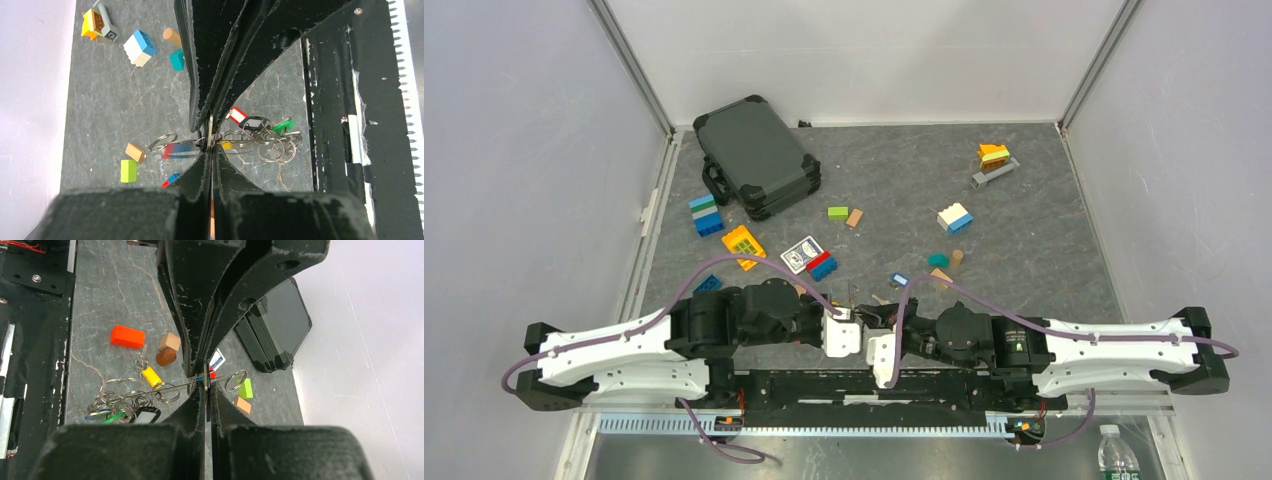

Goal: Remove the keys from the keyring

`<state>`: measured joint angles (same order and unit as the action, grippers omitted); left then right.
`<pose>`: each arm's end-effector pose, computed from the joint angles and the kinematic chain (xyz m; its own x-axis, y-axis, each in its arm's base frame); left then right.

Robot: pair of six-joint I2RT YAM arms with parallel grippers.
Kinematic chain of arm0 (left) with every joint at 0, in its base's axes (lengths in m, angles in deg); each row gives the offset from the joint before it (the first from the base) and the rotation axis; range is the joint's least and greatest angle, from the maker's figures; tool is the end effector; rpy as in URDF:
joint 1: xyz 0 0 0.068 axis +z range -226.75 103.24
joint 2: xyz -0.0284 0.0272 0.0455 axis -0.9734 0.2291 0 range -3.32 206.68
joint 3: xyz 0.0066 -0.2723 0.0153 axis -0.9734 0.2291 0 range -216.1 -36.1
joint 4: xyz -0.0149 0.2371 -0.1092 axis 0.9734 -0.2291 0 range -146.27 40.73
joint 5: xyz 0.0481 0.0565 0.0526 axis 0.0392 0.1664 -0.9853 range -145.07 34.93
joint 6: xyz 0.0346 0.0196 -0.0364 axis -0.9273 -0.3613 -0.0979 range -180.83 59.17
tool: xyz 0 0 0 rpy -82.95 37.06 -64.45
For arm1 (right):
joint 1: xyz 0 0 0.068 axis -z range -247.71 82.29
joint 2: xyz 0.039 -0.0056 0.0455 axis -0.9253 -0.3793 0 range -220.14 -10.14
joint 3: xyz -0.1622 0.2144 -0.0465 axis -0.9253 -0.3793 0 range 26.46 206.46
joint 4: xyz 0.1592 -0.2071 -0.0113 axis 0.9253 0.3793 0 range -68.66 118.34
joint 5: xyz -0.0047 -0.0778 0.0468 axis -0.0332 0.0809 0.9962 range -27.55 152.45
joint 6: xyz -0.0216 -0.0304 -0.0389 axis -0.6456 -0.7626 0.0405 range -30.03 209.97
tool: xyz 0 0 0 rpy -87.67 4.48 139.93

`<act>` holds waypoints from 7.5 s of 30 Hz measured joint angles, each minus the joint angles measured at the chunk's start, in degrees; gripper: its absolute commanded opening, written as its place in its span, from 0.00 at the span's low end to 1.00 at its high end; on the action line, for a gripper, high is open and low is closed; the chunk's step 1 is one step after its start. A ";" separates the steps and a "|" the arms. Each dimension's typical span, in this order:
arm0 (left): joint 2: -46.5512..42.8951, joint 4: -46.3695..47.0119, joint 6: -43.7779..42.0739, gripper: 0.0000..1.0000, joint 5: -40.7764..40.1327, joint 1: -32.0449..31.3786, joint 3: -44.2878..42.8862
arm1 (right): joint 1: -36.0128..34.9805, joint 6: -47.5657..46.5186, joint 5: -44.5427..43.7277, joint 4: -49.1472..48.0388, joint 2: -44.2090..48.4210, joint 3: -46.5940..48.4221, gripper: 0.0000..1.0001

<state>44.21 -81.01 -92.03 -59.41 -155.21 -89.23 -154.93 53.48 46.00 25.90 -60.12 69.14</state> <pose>0.0383 -0.1739 0.3437 0.4236 0.5071 -0.7505 0.8697 0.0039 0.4936 0.0200 0.2059 0.3218 0.5536 -0.3573 -0.7522 -0.7653 0.1379 -0.6287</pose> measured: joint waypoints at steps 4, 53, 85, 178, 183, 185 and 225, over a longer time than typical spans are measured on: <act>0.13 -0.13 0.02 0.02 -0.72 0.00 -0.07 | 0.00 0.68 -1.03 -0.11 -0.59 0.28 0.00; -3.04 3.13 0.00 0.02 -1.36 0.26 -0.17 | -0.13 10.75 -10.34 -3.04 3.63 -2.67 0.00; -6.86 4.50 0.00 0.02 0.57 0.22 1.09 | -0.04 10.73 -8.09 -3.96 3.89 -6.08 0.00; -14.69 40.87 9.33 0.44 -2.60 0.22 25.44 | -0.04 14.29 -5.79 4.26 -0.22 7.02 0.00; -15.58 40.94 9.31 0.37 -2.54 0.22 25.44 | -0.04 14.16 -5.38 4.24 -0.20 6.91 0.00; -15.58 40.92 9.31 0.34 -2.43 0.22 25.44 | -0.04 14.14 -5.38 4.20 -0.20 6.88 0.00; -13.20 31.15 7.82 0.02 1.97 0.33 20.04 | -0.15 13.99 -5.07 7.69 3.10 5.29 0.00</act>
<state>31.01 -49.87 -84.20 -57.44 -154.88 -69.18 -155.08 67.46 40.93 33.59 -57.01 74.43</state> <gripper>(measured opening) 0.043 0.022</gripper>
